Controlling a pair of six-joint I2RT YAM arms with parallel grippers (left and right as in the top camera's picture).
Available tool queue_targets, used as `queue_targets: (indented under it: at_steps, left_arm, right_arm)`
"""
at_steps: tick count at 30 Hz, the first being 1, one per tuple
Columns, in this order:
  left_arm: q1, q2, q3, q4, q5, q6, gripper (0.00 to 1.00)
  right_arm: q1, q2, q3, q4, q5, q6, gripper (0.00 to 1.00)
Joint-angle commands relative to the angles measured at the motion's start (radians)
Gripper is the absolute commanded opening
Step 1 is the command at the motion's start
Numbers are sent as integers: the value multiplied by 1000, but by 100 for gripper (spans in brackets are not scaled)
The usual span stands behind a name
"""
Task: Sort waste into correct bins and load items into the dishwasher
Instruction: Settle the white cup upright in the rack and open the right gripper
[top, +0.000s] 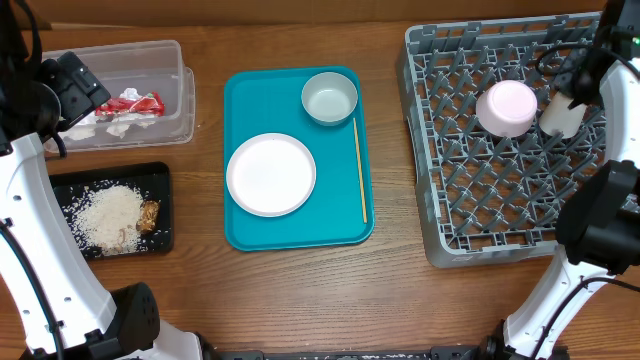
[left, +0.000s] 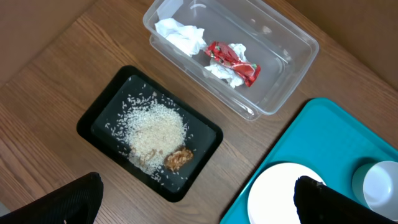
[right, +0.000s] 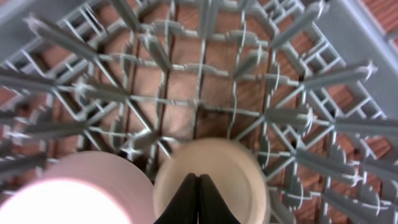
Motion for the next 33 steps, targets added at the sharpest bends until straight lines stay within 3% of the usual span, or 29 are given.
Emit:
queue_targets:
  at_steps: [1, 15, 19, 21, 24, 28, 30, 33]
  left_arm:
    - [0, 6, -3, -2, -10, -10, 100]
    - [0, 6, -3, -2, -10, -10, 100]
    - [0, 6, -3, -2, -10, -10, 100]
    - [0, 6, -3, -2, -10, -10, 100]
    - [0, 6, -3, -2, -10, -10, 100]
    - [0, 6, -3, -2, -10, -10, 100]
    - [0, 6, -3, -2, -10, -10, 100]
    - [0, 6, -3, -2, -10, -10, 100]
  right_arm:
    - [1, -15, -12, -2, 32, -8, 4]
    - [2, -102, 54, -70, 75, 2, 4]
    - [13, -187, 89, -59, 21, 4, 10]
    - [26, -236, 89, -50, -120, 4, 17]
    - [50, -286, 89, -34, -473, 4, 67]
    - [122, -295, 89, 27, -881, 4, 78]
    - [198, -294, 87, 43, -896, 3, 81]
    - [338, -293, 86, 39, -739, -19, 87]
